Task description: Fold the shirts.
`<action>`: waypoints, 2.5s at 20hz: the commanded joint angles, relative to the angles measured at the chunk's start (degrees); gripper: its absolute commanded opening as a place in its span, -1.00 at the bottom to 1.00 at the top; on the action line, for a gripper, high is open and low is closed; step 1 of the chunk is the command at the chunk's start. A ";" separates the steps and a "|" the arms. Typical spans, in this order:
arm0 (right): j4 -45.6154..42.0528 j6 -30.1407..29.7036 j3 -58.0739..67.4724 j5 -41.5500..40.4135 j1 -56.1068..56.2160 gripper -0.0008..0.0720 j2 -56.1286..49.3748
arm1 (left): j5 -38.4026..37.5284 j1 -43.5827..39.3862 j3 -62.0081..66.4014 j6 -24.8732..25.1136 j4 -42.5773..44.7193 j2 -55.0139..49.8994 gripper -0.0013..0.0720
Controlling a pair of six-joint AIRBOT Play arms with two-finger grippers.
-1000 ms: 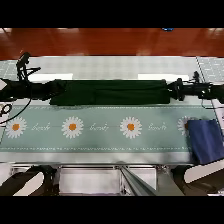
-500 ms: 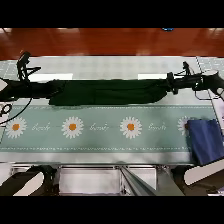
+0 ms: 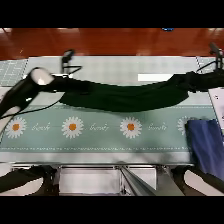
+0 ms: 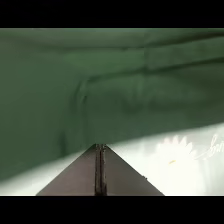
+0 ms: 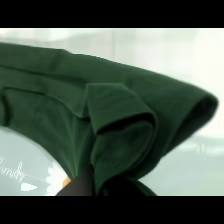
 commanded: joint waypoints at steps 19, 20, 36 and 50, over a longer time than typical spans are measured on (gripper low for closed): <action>-0.76 11.15 -11.41 3.19 1.62 -0.90 28.11 | -15.39 -19.26 40.09 -6.64 -8.59 -36.54 -0.92; -0.57 12.07 -11.41 2.12 3.48 -0.90 27.43 | -16.44 -15.96 39.34 -6.62 -7.17 -34.23 -0.92; 17.81 12.41 14.84 -29.81 43.50 -0.90 -29.81 | -12.50 22.10 -22.60 4.76 -4.24 27.50 -0.92; 21.53 8.09 24.30 -8.13 30.29 0.17 -27.26 | -8.96 32.63 -6.23 4.52 -5.38 28.39 -0.92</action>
